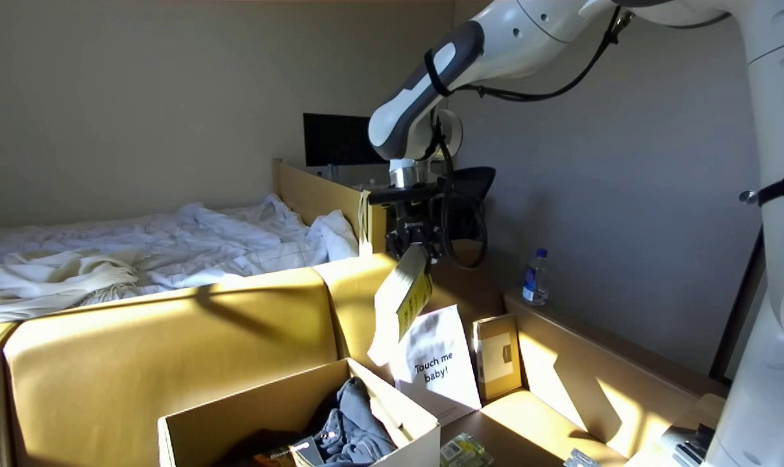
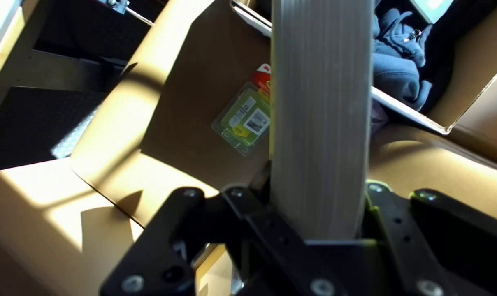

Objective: Remove the yellow book and then the brown book from the box and place them on the right armrest of the chair

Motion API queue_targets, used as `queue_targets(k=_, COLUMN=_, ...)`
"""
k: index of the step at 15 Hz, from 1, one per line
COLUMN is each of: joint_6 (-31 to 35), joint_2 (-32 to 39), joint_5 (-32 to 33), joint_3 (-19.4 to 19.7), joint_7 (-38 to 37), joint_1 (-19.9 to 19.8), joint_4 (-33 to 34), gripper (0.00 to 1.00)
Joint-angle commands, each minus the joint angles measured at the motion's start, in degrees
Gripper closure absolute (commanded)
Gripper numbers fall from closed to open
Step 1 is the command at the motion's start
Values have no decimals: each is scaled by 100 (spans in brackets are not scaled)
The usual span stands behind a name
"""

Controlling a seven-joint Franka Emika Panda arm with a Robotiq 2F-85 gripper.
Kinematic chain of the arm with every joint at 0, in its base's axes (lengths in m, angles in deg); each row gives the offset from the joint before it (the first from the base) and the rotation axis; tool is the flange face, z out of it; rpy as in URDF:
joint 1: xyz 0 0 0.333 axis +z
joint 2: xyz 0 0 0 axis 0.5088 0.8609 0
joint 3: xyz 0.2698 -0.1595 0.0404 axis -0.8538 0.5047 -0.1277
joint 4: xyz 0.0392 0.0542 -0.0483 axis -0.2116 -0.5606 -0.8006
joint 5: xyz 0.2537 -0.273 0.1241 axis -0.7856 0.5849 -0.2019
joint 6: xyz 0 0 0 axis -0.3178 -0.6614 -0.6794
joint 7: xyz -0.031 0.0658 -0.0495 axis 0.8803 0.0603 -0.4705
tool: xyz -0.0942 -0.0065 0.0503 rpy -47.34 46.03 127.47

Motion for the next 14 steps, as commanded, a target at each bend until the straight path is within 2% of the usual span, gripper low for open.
queue_targets(k=1, joint_6=-492, joint_2=-784, joint_5=330, joint_3=106, joint_7=-79, joint_1=-288, joint_4=-404, gripper=88)
queue_targets(k=3, joint_6=-480, joint_2=-1052, joint_5=547, joint_3=117, joint_7=-210, joint_1=-354, joint_4=-733, gripper=88)
queue_targets(k=5, joint_6=-340, joint_2=-1326, joint_5=558, joint_3=47, joint_7=-129, joint_1=-399, joint_4=-1331, gripper=88)
queue_targets(k=6, joint_6=-452, joint_2=-845, joint_5=468, joint_3=49, joint_7=-57, joint_1=-467, joint_4=-627, gripper=63)
queue_targets(k=8, joint_6=-420, joint_2=-1019, joint_5=466, joint_3=1, joint_7=-55, joint_1=-469, joint_4=-1037, gripper=63)
queue_targets(k=11, joint_6=-395, joint_2=-1068, joint_5=465, joint_3=-24, joint_7=-54, joint_1=-467, joint_4=-1161, gripper=63)
queue_targets(k=12, joint_6=-236, joint_2=-977, joint_5=483, joint_3=-6, joint_7=-251, joint_1=-466, joint_4=-1007, gripper=88)
queue_targets(k=14, joint_6=192, joint_2=-806, joint_5=563, joint_3=137, joint_7=-601, joint_1=-578, joint_4=-736, gripper=88)
